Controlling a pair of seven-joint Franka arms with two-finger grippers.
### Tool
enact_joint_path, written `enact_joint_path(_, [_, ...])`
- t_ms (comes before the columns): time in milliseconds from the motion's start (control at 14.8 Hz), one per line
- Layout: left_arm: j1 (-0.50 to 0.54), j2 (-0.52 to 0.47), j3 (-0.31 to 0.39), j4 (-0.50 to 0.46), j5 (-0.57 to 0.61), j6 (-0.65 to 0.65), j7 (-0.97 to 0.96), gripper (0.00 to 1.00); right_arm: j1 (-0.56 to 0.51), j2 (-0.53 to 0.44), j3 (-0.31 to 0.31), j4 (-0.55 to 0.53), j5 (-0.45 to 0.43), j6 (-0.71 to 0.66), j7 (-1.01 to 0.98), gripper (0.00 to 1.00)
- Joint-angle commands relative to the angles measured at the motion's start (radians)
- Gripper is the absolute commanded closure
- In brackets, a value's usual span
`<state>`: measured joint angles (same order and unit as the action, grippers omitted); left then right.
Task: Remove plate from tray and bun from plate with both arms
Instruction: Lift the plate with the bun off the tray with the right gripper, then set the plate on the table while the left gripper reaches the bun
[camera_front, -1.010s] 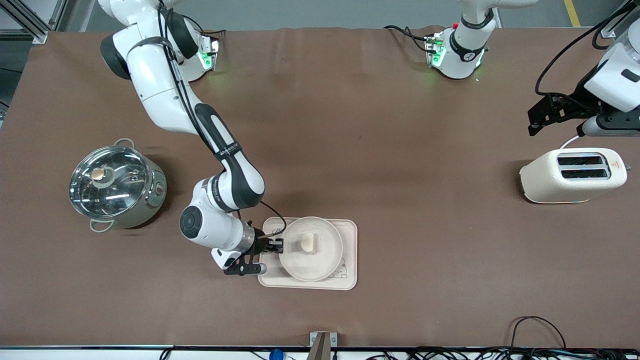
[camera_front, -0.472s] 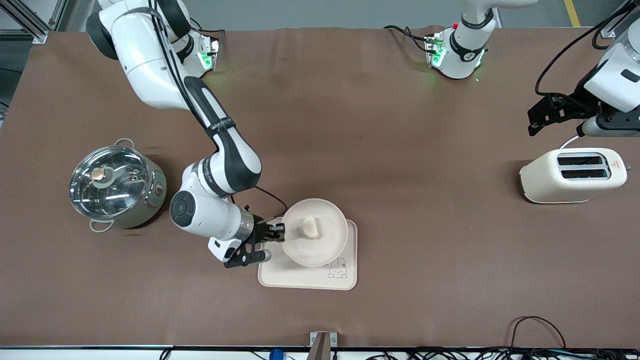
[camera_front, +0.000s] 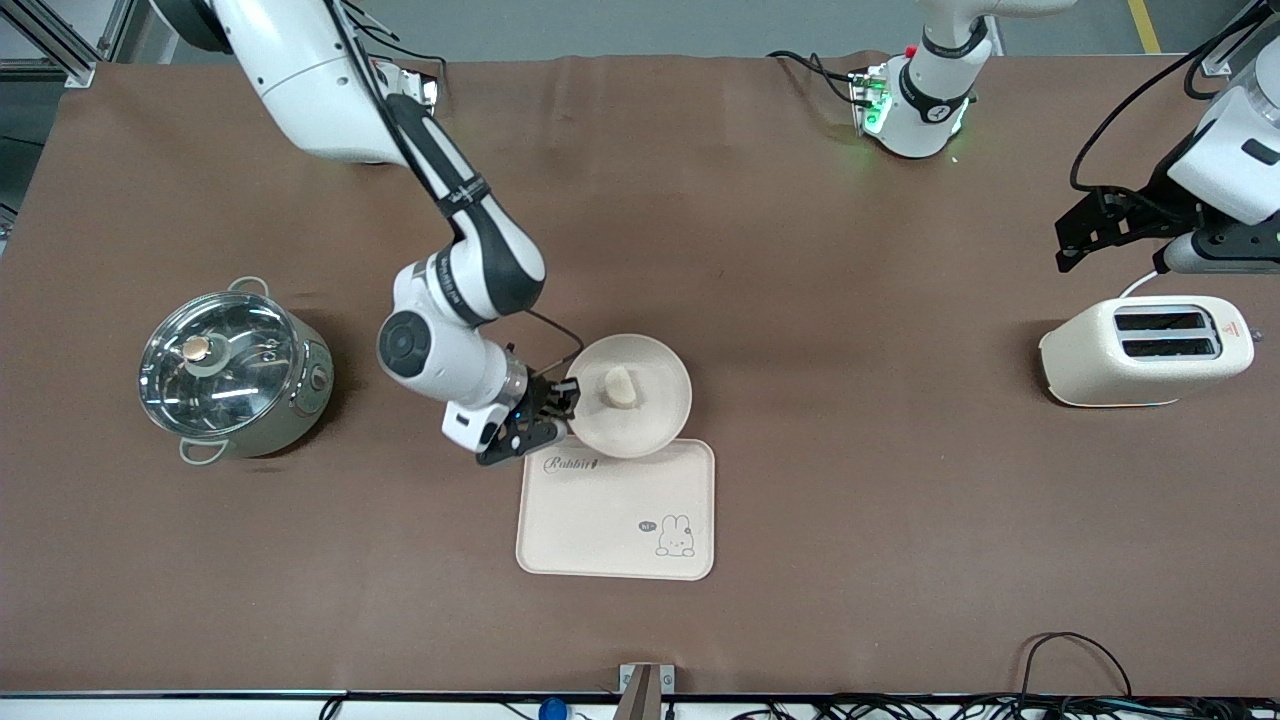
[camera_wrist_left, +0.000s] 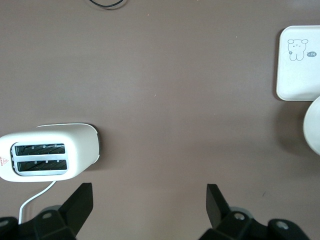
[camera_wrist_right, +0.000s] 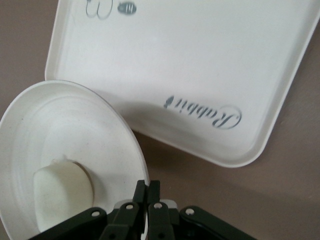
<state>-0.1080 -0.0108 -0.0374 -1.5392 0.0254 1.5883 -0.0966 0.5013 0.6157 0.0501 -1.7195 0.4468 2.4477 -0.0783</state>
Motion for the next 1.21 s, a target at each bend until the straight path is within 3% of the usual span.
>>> enact_joint_path(0, [-0.002, 0.011, 0.001, 0.025, -0.001, -0.021, 0.011, 0.00, 0.037, -0.065, 0.002, -0.156, 0.006, 0.103, -0.012, 0.99])
enact_joint_path(202, [-0.002, 0.011, 0.001, 0.025, -0.002, -0.021, 0.011, 0.00, 0.043, -0.063, 0.027, -0.206, 0.006, 0.166, -0.012, 0.99])
enact_joint_path(741, [0.004, 0.011, 0.001, 0.019, -0.004, -0.019, 0.006, 0.00, 0.037, -0.063, 0.028, -0.250, 0.006, 0.157, -0.014, 0.96])
enact_joint_path(808, [0.002, 0.011, -0.001, 0.017, -0.005, -0.021, 0.002, 0.00, 0.033, -0.063, 0.028, -0.246, 0.006, 0.152, -0.008, 0.81])
enact_joint_path(876, [0.002, 0.011, -0.001, 0.016, -0.007, -0.022, -0.002, 0.00, 0.028, -0.063, 0.028, -0.239, 0.006, 0.149, -0.005, 0.57])
enact_joint_path(1010, [0.001, 0.009, -0.001, 0.016, -0.016, -0.028, -0.005, 0.00, 0.011, -0.066, 0.027, -0.198, 0.010, 0.081, 0.035, 0.00])
enact_joint_path(1145, [-0.002, 0.009, -0.001, 0.016, -0.035, -0.042, -0.006, 0.00, 0.000, -0.115, -0.002, -0.134, -0.002, -0.077, 0.060, 0.00])
